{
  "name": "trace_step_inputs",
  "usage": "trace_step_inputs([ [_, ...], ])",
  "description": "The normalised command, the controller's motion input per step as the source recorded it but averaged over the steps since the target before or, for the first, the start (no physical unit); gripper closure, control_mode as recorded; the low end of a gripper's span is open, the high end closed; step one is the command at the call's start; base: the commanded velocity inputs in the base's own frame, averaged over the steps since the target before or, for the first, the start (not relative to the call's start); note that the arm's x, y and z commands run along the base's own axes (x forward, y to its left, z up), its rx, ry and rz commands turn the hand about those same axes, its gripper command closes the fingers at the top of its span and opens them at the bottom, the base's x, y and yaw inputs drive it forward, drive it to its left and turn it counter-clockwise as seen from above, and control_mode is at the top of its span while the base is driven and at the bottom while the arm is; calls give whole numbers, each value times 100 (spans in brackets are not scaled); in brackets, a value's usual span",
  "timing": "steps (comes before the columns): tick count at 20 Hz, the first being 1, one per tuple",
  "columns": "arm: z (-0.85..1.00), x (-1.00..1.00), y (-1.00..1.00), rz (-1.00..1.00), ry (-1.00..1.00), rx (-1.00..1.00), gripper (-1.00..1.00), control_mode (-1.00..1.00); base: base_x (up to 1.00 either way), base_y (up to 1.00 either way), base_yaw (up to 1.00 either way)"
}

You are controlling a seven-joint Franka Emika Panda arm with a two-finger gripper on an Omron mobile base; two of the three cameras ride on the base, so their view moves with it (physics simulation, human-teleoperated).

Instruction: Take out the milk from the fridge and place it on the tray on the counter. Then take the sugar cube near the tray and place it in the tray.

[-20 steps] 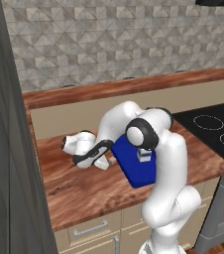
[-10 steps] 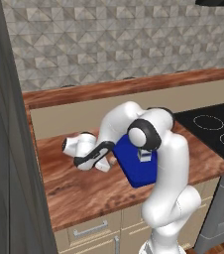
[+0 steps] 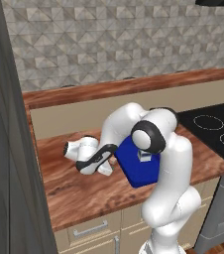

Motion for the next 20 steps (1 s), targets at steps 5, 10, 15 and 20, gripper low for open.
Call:
trace_step_inputs([
  [5, -4, 30, -17, 6, 0, 0, -100, -100, 0, 0, 0],
  [10, -4, 34, 0, 1, 0, 0, -100, -100, 0, 0, 0],
  [15, -6, 3, 0, 0, 5, 0, -100, -100, 0, 0, 0],
  [20, -12, 0, 0, 0, 3, 0, -100, -100, 0, 0, 0],
])
